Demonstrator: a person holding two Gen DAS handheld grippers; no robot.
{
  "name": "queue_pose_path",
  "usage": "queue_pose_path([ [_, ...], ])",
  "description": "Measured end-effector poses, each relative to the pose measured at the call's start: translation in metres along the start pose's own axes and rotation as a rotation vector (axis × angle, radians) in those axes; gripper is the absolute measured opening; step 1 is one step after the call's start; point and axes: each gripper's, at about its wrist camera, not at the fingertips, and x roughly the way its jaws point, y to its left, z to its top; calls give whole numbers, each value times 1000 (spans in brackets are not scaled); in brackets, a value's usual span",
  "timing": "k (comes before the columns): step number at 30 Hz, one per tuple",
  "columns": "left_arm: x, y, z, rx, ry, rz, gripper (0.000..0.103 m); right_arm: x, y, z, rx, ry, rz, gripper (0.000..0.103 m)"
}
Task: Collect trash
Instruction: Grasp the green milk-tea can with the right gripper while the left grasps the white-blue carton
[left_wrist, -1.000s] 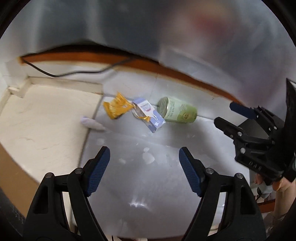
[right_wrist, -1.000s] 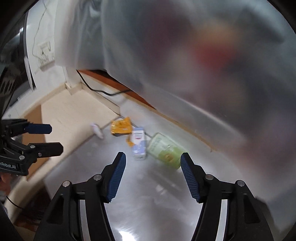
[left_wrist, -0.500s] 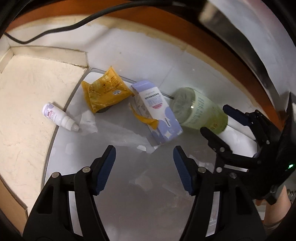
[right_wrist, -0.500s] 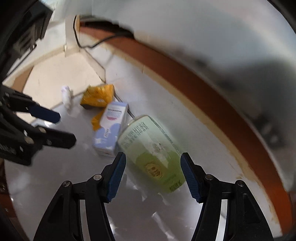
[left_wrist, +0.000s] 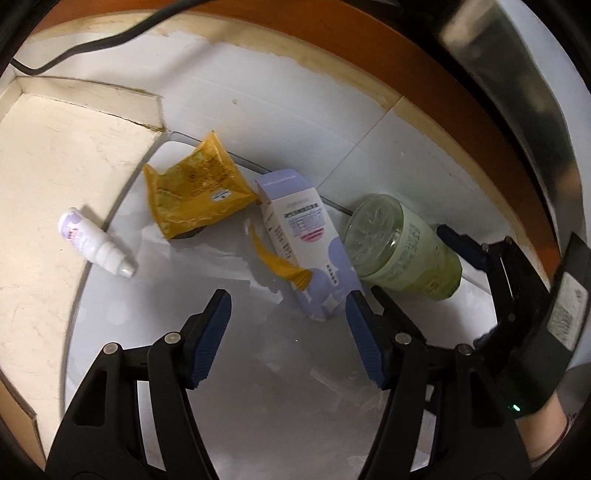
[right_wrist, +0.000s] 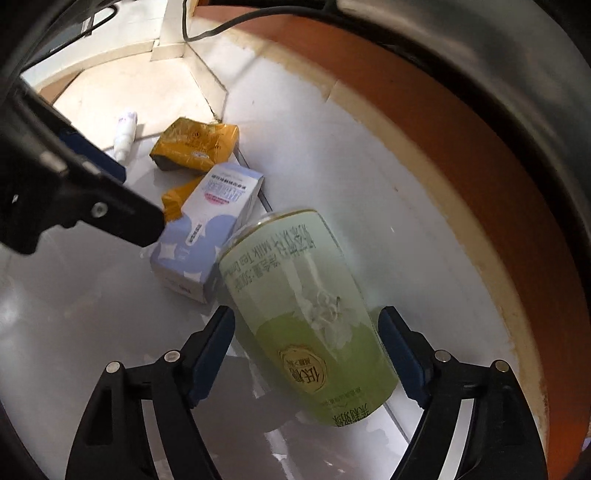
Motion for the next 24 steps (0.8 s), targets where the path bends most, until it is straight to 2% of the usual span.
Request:
queue_pose_path([
  [2, 2, -8, 0, -13, 6, -2, 62, 0, -7, -1, 28, 5, 17, 74],
  [4, 7, -12, 3, -24, 9, 2, 62, 0, -16, -3, 77, 25, 68, 72],
  [9, 20, -18, 7, -71, 12, 36, 62, 0, -40, -9, 269, 114, 162, 67],
  [12, 22, -24, 10, -94, -16, 57, 62, 2, -52, -15, 352, 138, 197, 66],
  [14, 23, -27, 8, -94, -22, 89, 62, -2, -48, -19, 375, 138, 200, 66],
  [21, 35, -40, -2, -118, -10, 116, 61, -5, -35, -15, 382, 133, 205, 65],
  [22, 36, -39, -3, -126, -8, 109, 60, -7, -33, -17, 384, 132, 205, 65],
  [23, 38, -39, -3, -133, -10, 97, 54, -12, -36, -21, 388, 131, 207, 65],
  [24, 38, -39, -5, -134, -12, 86, 39, -12, -36, -22, 390, 131, 208, 65],
])
